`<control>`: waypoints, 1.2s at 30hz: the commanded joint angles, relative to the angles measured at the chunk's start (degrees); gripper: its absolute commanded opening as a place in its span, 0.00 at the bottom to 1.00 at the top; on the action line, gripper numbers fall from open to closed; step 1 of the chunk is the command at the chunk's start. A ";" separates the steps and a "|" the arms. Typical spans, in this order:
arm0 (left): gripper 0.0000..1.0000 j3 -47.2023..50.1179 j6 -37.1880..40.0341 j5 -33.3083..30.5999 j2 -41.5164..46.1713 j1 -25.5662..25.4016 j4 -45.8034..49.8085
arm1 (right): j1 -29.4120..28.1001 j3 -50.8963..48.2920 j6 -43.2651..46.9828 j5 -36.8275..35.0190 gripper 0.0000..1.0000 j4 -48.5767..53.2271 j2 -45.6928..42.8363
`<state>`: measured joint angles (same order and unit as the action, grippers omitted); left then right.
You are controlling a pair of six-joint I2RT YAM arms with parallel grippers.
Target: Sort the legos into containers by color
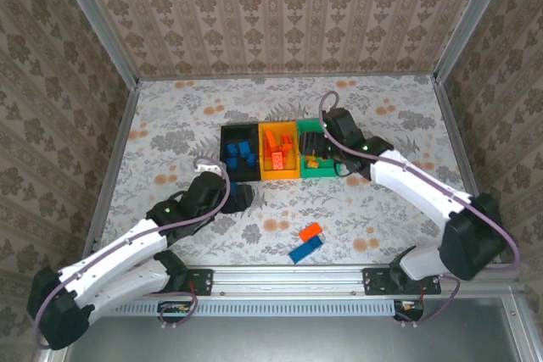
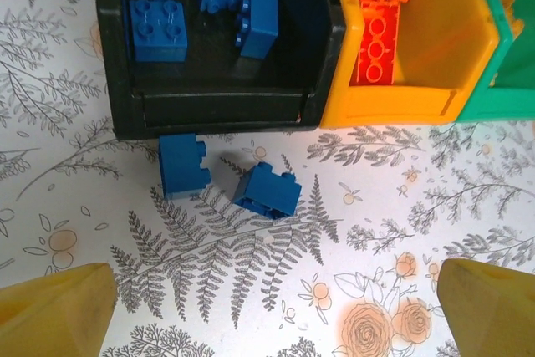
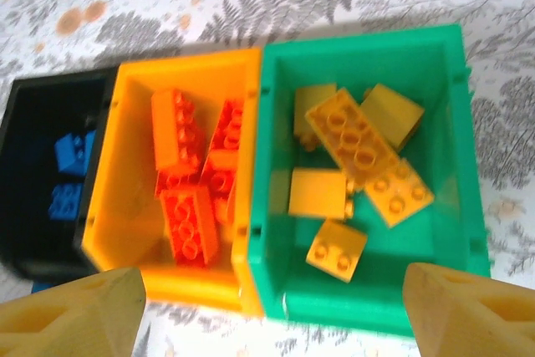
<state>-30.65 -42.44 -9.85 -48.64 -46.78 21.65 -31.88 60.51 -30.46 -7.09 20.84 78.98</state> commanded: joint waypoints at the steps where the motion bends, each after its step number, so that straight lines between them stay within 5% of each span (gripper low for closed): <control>1: 0.99 -0.49 1.91 2.61 -4.72 0.01 -2.68 | -1.37 -5.33 -1.43 0.63 0.83 0.66 -4.99; 10: 0.81 -12.08 7.65 -8.25 -27.64 -9.78 -1.00 | -1.71 -13.11 -2.60 -0.98 0.84 -1.28 -11.69; 21: 0.74 -18.27 10.66 -19.50 -39.67 -10.08 1.74 | -1.70 -14.53 -1.47 -1.87 0.85 -0.65 -14.35; 28: 0.73 -17.59 11.03 -17.45 -42.15 -7.35 -0.96 | -1.61 -14.72 -1.10 -2.22 0.86 -0.24 -15.47; 36: 0.60 -18.33 11.94 -16.36 -46.17 -6.94 -3.16 | -1.52 -15.06 -1.36 -2.49 0.86 0.67 -18.17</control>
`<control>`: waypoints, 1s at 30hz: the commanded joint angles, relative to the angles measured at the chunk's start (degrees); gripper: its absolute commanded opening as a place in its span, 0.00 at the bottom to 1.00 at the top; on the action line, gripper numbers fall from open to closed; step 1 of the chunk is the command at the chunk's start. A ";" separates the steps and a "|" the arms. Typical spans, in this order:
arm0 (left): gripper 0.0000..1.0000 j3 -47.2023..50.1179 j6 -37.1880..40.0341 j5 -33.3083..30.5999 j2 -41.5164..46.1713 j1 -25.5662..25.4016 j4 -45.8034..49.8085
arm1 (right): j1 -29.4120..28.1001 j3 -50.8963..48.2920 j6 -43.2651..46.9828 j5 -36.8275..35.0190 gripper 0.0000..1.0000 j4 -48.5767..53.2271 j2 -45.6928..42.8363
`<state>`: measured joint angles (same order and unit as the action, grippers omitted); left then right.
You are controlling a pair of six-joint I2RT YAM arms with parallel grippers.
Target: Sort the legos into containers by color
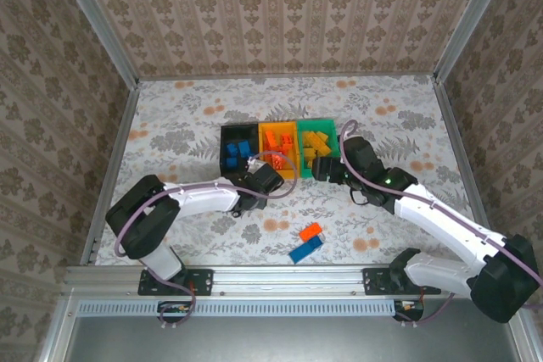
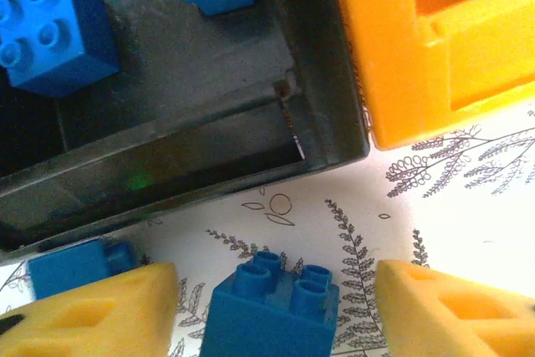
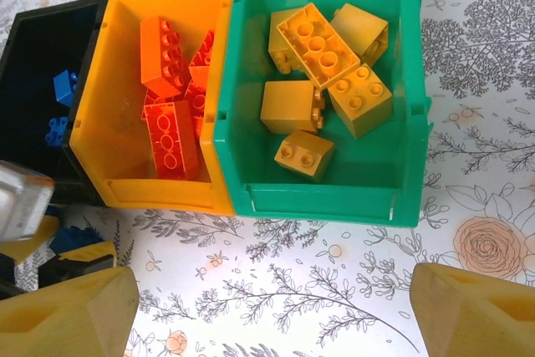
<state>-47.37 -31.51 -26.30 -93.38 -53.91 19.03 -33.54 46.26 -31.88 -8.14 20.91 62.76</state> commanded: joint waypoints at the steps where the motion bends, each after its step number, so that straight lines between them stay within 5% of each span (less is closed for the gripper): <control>1: 0.57 -1.62 1.14 0.19 -1.81 0.21 -0.73 | 0.15 -0.93 -0.02 -1.35 0.86 0.60 -2.43; 8: 0.37 -0.03 0.00 -0.40 -0.32 -0.61 -0.40 | 0.32 -1.74 -0.38 -2.56 0.87 1.36 -4.91; 16: 0.33 -1.07 -1.98 0.50 13.77 -3.62 6.31 | 0.43 -3.38 -0.71 -2.23 0.87 1.36 -5.89; 22: 0.35 -6.29 0.72 6.84 18.67 6.23 7.66 | 0.43 -5.59 -1.50 -1.62 0.87 0.71 -5.93; 30: 0.37 -15.65 3.64 13.99 7.32 17.94 6.20 | 0.49 -5.92 -1.48 -1.18 0.87 1.43 -6.47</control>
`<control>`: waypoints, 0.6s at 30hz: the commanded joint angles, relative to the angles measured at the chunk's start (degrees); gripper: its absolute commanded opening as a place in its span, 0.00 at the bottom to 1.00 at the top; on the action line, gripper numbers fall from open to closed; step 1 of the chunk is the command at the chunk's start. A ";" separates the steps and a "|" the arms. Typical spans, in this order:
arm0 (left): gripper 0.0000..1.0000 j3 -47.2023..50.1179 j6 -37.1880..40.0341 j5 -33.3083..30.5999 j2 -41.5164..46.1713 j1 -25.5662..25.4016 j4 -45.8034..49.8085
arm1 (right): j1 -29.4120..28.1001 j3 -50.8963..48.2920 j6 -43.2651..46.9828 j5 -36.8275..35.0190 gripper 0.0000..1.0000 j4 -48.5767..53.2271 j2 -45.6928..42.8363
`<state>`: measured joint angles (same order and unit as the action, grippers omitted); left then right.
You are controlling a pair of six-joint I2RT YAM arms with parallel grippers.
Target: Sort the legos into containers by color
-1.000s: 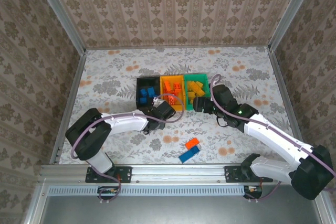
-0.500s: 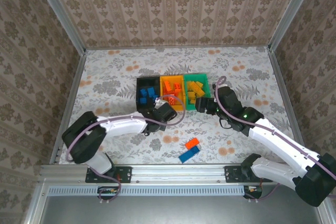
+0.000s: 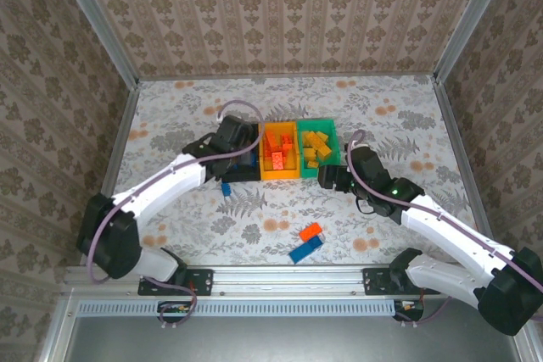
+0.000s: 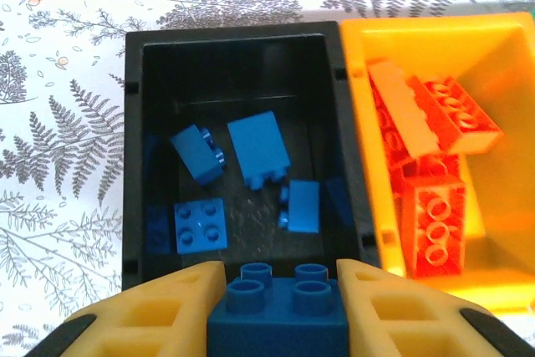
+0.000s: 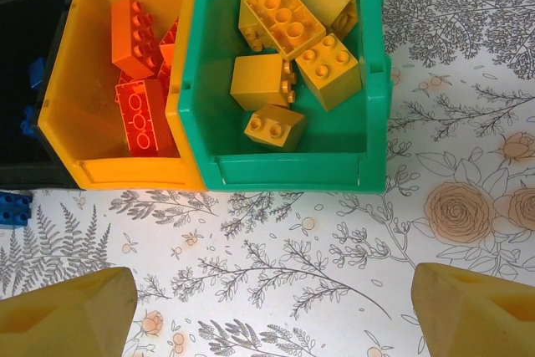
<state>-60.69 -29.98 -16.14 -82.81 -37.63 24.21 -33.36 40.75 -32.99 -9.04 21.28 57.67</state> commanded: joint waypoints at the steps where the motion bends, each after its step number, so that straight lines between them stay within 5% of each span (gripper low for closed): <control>1: 0.40 -3.21 2.12 4.31 -4.50 2.33 1.10 | 0.32 -0.41 -0.42 -0.27 0.87 1.14 -1.52; 6: 0.80 -6.42 2.41 6.47 -6.50 2.47 1.58 | 0.36 -0.23 -0.32 -0.19 0.88 2.42 -2.47; 8: 0.88 -6.49 2.91 6.28 -4.84 1.09 1.85 | 0.41 -0.23 -0.07 -0.58 0.89 2.82 -2.73; 18: 0.93 2.93 9.01 14.22 4.19 -17.78 7.90 | 2.06 -0.98 0.91 -1.38 0.90 2.26 -1.30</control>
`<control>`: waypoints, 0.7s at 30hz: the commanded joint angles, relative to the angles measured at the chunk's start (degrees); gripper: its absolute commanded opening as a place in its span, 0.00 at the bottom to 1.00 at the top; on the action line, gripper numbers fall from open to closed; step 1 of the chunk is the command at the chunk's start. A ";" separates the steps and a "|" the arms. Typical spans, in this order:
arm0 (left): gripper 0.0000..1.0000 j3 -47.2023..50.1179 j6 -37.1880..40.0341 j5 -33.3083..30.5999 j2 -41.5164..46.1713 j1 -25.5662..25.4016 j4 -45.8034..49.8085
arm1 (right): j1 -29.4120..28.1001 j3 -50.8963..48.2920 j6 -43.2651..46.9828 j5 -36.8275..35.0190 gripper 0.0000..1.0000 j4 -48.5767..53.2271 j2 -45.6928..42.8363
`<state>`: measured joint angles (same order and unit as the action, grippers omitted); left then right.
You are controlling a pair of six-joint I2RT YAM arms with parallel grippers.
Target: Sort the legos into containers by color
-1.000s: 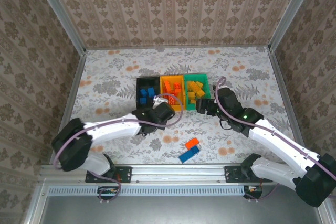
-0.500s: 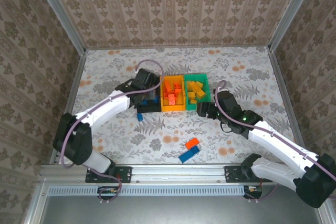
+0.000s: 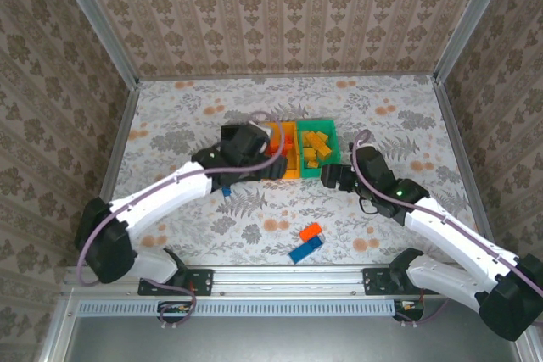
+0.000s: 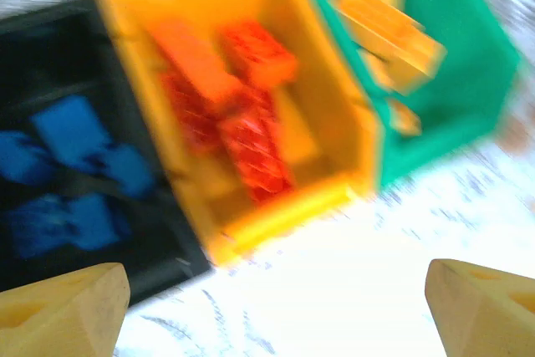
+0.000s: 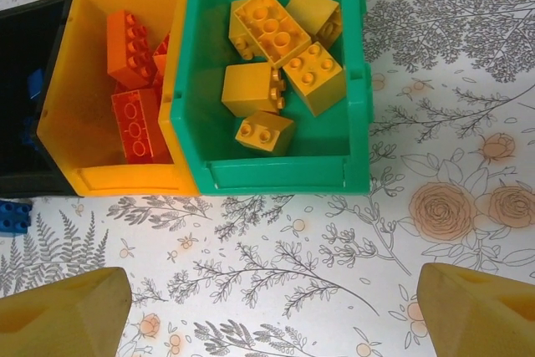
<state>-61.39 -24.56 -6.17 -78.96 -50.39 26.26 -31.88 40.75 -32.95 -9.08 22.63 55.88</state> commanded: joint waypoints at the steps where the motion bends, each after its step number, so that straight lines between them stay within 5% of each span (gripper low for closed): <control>1: 0.93 4.82 3.58 4.42 0.51 -7.50 6.22 | 0.74 -1.02 0.87 -1.30 0.90 0.72 0.83; 8: 0.89 8.46 3.33 6.21 -1.22 -23.87 5.07 | 1.95 -0.09 1.70 -0.95 0.91 -0.22 4.22; 21: 0.81 0.92 4.82 5.39 -14.61 -29.24 6.07 | 3.82 1.36 2.59 -0.19 0.92 -0.65 5.39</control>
<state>-58.87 -21.15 -0.82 -92.44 -79.18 31.27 -28.67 40.77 -31.40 -9.02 22.50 61.63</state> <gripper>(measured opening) 0.809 0.919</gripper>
